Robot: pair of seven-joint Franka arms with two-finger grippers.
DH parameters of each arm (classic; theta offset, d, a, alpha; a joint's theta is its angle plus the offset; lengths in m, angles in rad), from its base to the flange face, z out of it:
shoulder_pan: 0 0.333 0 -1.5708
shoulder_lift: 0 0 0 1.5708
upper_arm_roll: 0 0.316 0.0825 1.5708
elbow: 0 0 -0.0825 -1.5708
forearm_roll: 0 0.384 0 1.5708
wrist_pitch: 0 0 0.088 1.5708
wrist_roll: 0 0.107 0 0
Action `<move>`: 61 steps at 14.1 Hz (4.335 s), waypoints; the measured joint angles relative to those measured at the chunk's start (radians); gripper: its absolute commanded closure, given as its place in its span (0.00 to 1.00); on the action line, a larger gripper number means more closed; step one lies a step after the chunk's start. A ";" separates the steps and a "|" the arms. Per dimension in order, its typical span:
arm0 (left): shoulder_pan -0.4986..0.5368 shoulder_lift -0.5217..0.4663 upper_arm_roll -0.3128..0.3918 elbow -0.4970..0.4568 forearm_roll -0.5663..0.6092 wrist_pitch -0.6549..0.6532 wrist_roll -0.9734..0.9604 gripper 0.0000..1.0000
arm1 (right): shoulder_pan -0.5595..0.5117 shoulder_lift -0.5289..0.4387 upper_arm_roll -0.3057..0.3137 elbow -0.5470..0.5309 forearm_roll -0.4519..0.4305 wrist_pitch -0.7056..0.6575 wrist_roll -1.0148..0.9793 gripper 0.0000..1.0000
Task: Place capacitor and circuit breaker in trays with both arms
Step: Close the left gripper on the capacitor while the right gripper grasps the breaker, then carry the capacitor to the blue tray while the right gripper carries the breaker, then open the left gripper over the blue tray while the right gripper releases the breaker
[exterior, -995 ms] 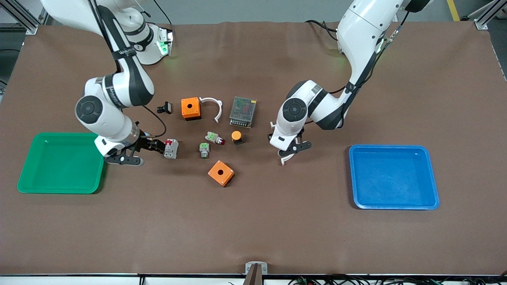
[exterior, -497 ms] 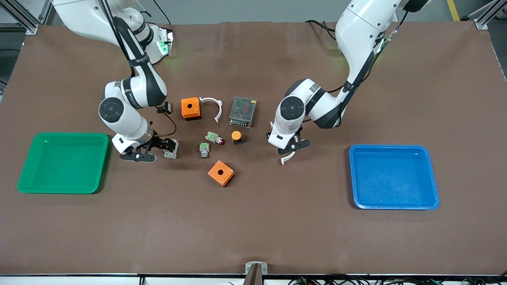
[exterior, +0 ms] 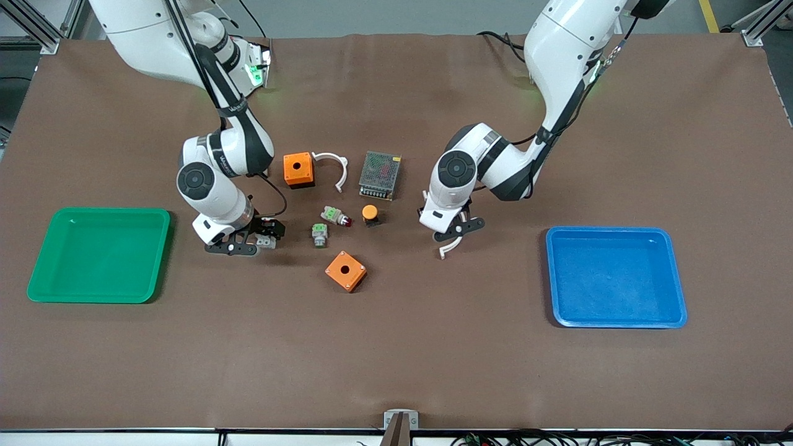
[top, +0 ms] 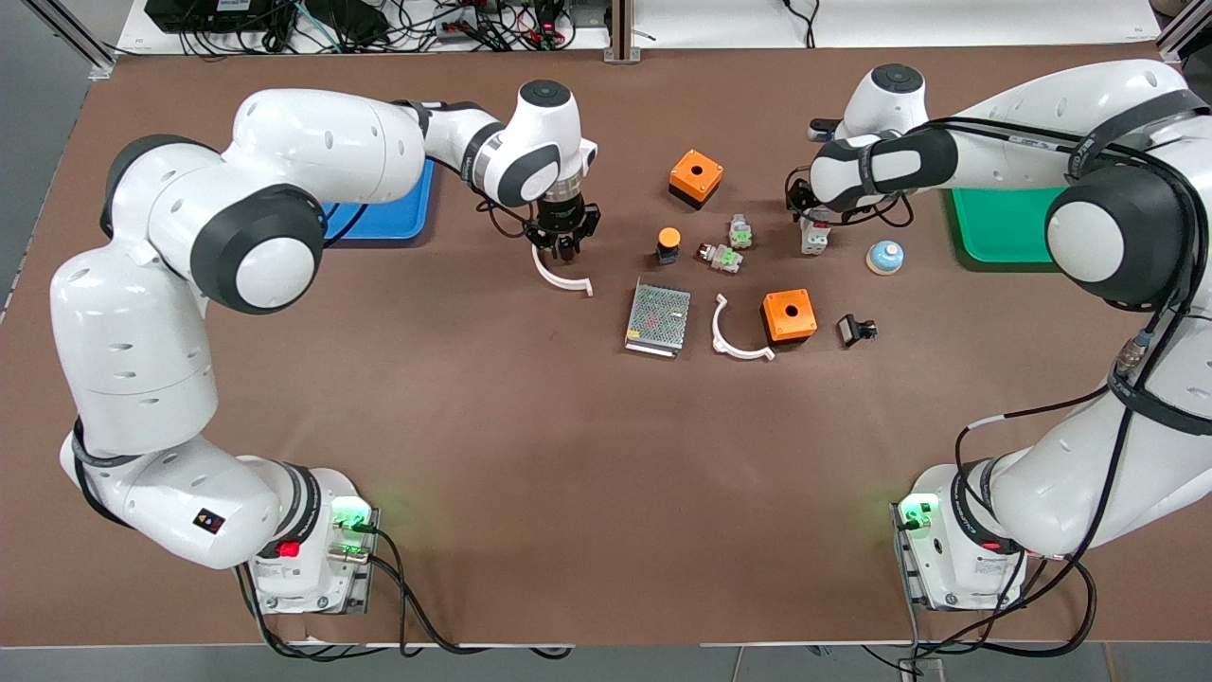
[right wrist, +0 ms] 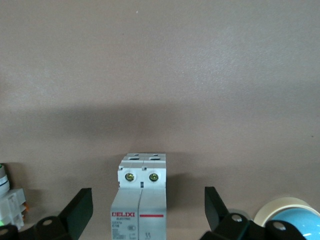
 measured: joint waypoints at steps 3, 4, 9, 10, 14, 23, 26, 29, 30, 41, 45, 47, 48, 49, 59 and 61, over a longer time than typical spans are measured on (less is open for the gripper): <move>0.000 0.000 0.002 0.000 0.000 0.008 0.000 0.75 | 0.020 0.000 0.000 0.000 0.000 -0.006 0.023 0.59; 0.000 0.000 0.002 0.000 0.000 0.010 0.000 0.79 | 0.027 0.000 0.000 0.000 0.000 -0.009 0.030 0.70; 0.007 -0.008 0.002 0.003 0.000 0.029 0.000 0.87 | 0.032 0.000 -0.003 0.007 0.000 -0.043 0.036 0.99; 0.009 -0.017 0.003 0.006 0.000 0.033 0.000 0.87 | 0.031 -0.001 -0.009 0.018 0.000 -0.073 0.036 0.99; 0.035 -0.110 0.004 0.048 0.000 -0.042 0.003 0.87 | -0.051 -0.050 -0.031 0.179 -0.004 -0.333 0.023 1.00; 0.314 -0.210 0.011 0.180 0.000 -0.368 0.400 0.87 | -0.591 -0.016 -0.040 0.309 -0.040 -0.317 -0.530 1.00; 0.434 -0.208 0.014 0.179 0.000 -0.377 0.556 0.87 | -0.685 0.068 -0.038 0.308 -0.040 -0.246 -0.631 1.00; 0.524 -0.194 0.016 0.176 0.006 -0.379 0.684 0.87 | -0.750 0.138 -0.035 0.310 -0.040 -0.182 -0.690 1.00; 0.549 -0.184 0.017 0.175 0.019 -0.379 0.716 0.87 | -0.763 0.156 -0.034 0.310 -0.039 -0.171 -0.694 1.00; 0.707 0.034 0.019 0.177 0.132 -0.194 0.866 0.86 | -0.770 0.182 0.008 0.323 -0.038 -0.162 -0.695 0.75; 0.707 0.057 0.017 0.177 0.132 -0.160 0.866 0.86 | -0.770 0.182 0.013 0.329 -0.037 -0.163 -0.695 0.00; 0.707 0.060 0.016 0.177 0.132 -0.158 0.866 0.85 | -0.765 0.182 0.017 0.352 -0.038 -0.165 -0.695 0.00; 0.707 0.060 0.016 0.177 0.132 -0.158 0.866 0.85 | -0.759 0.182 0.020 0.370 -0.038 -0.175 -0.695 0.00; 0.707 0.061 0.016 0.176 0.132 -0.158 0.866 0.85 | -0.748 0.182 0.021 0.396 -0.038 -0.207 -0.695 0.00; 0.706 0.065 0.013 0.172 0.132 -0.158 0.866 0.12 | -0.508 0.107 0.023 0.691 -0.048 -0.768 -0.390 0.00; 0.706 0.050 0.012 0.179 0.132 -0.169 0.866 0.06 | -0.461 0.066 0.023 0.693 -0.066 -0.825 -0.377 0.00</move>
